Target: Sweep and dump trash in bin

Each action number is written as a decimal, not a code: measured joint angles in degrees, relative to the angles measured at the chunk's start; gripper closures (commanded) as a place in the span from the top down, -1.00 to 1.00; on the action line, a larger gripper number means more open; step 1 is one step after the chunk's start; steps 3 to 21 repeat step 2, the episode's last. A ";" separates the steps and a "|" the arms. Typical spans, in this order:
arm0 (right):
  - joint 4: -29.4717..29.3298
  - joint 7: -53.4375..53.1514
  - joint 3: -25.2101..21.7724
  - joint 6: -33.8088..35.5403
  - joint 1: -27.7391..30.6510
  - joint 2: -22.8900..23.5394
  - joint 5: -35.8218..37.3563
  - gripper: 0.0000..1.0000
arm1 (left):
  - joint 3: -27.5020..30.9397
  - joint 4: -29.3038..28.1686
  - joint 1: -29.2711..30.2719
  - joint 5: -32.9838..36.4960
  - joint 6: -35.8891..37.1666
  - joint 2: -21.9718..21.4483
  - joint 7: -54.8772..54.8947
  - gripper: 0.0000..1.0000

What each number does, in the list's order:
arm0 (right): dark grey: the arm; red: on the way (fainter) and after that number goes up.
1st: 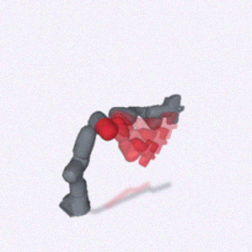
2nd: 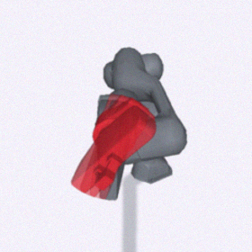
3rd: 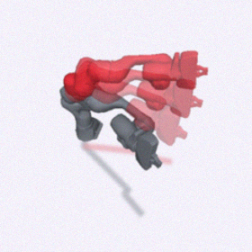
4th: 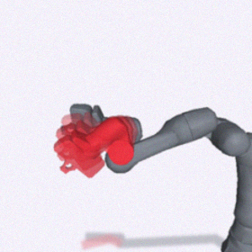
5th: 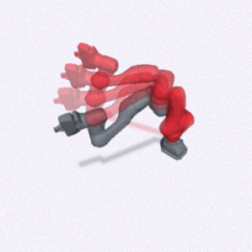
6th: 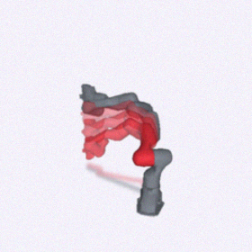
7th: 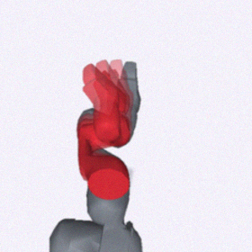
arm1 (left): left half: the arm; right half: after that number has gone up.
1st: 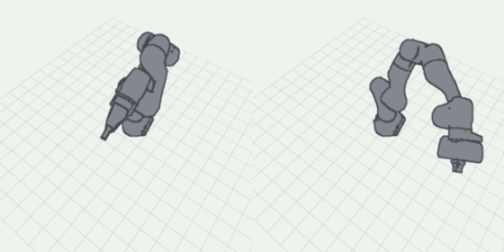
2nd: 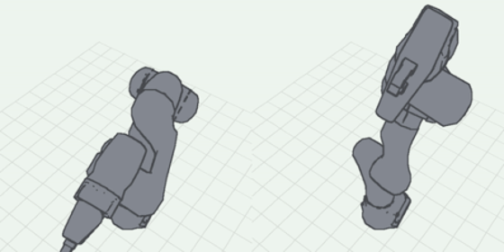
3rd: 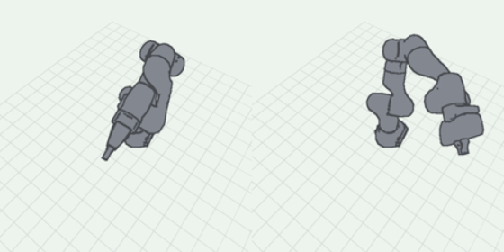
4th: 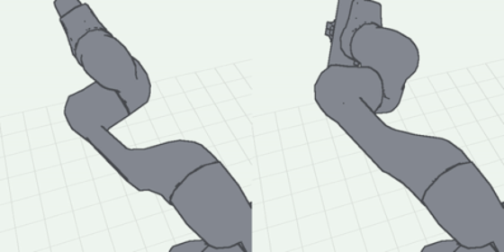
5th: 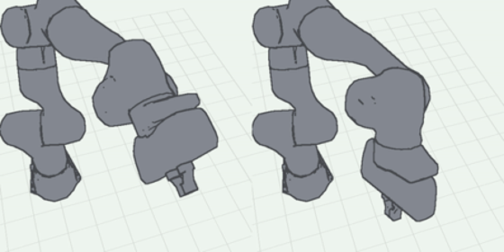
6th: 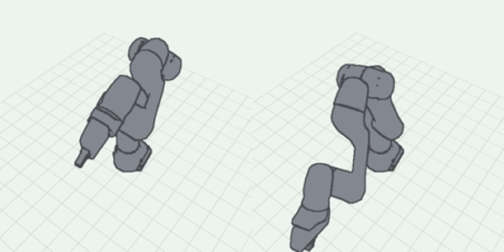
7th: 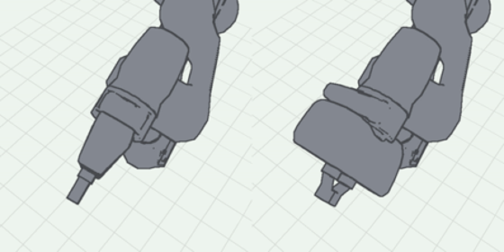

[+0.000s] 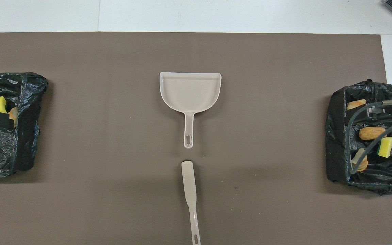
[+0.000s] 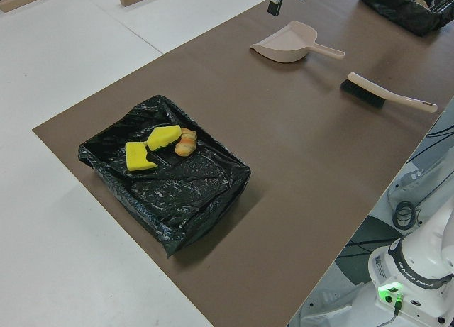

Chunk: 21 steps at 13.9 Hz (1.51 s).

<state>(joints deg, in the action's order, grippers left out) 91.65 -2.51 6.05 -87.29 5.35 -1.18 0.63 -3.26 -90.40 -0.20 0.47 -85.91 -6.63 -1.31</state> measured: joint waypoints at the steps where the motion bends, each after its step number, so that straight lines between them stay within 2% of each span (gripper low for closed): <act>1: 0.00 0.00 0.00 0.00 0.01 0.00 0.00 1.00 | 0.00 0.00 0.00 0.00 0.00 0.00 -0.01 1.00; 21: 0.00 0.00 -0.01 0.00 0.04 0.00 0.00 1.00 | 0.00 0.00 0.00 0.00 -0.01 0.00 -0.02 1.00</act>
